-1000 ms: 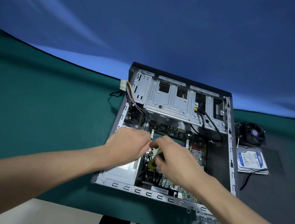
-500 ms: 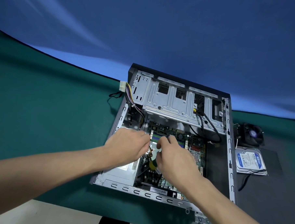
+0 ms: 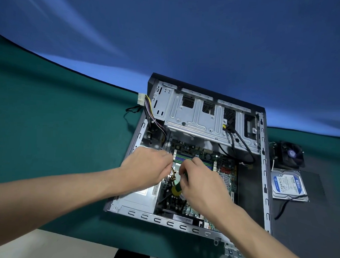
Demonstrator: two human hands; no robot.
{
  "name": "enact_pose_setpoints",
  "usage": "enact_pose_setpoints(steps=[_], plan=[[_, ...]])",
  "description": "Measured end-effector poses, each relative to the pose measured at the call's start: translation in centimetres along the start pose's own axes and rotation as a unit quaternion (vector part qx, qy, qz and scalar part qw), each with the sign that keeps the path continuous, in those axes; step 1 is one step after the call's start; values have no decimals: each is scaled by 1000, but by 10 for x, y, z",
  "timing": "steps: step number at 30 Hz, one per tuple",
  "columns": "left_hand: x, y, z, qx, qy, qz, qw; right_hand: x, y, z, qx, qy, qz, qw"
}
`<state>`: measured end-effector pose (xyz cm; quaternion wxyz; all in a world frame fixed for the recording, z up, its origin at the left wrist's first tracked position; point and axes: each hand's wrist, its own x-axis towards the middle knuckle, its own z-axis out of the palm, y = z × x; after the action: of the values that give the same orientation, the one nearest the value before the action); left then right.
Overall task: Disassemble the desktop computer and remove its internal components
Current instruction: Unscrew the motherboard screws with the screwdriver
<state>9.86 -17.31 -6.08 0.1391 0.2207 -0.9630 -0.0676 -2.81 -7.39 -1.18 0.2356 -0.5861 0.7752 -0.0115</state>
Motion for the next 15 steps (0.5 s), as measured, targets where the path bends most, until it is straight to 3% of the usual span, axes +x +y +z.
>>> enact_pose_setpoints(steps=[11, 15], plan=[[-1, 0, 1, 7, 0, -1, 1000, -4, 5, 1, 26, -22, -6, 999], [-1, 0, 1, 20, 3, -7, 1000, -9, 7, 5, 24, 27, 3, 999]])
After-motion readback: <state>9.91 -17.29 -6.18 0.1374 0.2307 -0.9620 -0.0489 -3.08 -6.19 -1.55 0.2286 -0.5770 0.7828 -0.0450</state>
